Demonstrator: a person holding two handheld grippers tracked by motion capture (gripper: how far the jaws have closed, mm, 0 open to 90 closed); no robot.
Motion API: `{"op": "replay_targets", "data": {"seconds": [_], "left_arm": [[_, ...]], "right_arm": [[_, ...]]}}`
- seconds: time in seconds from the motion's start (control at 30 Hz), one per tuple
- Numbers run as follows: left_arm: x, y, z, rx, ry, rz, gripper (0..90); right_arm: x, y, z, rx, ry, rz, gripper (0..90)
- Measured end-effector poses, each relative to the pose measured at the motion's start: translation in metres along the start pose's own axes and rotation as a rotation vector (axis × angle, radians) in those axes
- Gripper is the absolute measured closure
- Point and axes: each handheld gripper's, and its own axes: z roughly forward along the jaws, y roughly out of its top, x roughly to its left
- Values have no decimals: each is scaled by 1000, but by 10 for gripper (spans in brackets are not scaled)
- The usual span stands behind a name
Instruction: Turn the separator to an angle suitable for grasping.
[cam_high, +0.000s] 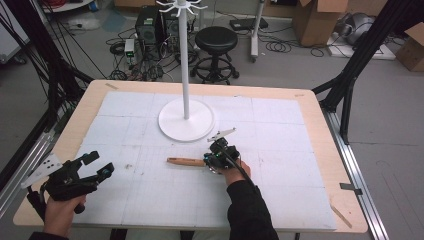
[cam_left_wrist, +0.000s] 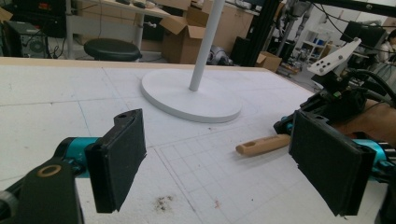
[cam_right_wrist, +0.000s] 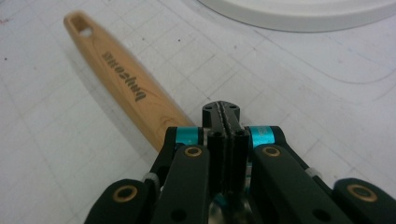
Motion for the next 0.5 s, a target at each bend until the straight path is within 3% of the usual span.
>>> {"op": "replay_targets", "data": {"seconds": [0.5], "left_arm": [[-1,0,1,3,2,-2,193]], "right_arm": [[-12,-29,-27,1,-34,25,890]]}}
